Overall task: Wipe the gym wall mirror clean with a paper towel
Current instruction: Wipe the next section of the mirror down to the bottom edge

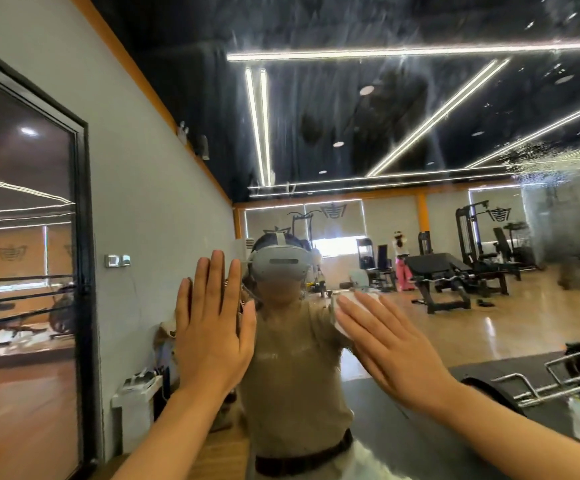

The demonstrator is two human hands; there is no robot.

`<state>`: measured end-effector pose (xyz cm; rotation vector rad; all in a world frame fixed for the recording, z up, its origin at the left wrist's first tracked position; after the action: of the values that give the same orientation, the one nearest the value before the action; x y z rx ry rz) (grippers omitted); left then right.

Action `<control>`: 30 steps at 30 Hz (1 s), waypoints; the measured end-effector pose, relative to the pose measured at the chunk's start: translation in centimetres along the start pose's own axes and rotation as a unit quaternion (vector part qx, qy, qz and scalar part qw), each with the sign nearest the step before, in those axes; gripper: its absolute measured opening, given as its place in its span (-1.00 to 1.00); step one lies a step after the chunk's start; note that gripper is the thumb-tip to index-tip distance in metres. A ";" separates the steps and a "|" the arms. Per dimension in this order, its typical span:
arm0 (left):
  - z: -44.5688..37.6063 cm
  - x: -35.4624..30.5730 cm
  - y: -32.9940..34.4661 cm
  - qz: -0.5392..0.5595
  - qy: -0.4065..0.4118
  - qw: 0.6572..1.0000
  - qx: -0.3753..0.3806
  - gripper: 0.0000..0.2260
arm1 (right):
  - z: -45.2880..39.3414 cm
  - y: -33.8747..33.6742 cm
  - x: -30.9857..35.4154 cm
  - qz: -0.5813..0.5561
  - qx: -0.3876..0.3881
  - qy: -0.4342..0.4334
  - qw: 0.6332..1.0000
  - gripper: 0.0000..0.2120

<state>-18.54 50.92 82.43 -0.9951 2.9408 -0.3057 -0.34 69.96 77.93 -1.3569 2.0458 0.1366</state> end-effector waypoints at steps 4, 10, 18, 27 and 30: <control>0.0 0.0 0.1 -0.002 0.004 1.000 -0.012 -0.43 | -6.2 -1.4 -3.5 0.012 -0.021 0.001 1.000 -0.48; 0.0 0.1 0.3 -0.002 0.004 1.000 -0.026 -0.43 | -21.2 -5.4 -11.9 -0.027 -0.124 0.186 0.974 -0.51; 0.0 0.1 0.4 -0.001 0.008 1.000 -0.023 -0.44 | -16.5 -2.2 -4.4 -0.046 -0.125 0.073 0.988 -0.56; 0.1 0.4 0.4 0.001 0.016 1.000 -0.010 -0.44 | -6.3 0.4 2.3 0.010 0.027 -0.205 0.978 -0.49; 0.1 0.4 0.4 0.004 0.013 1.000 -0.011 -0.44 | -9.6 -0.4 0.3 0.001 0.028 -0.187 0.982 -0.45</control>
<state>-19.10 50.94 82.26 -0.9901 2.9765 -0.2893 -4.59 65.46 85.24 -1.1915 1.7241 0.3082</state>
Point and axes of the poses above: each hand's wrist, its own z-axis away from the middle knuckle, its own y-axis out of the palm, x = y × z, the point moved 3 cm from there along -z, towards the middle knuckle, and after that the axes turned 4 degrees about -y, right-handed, at the moved point
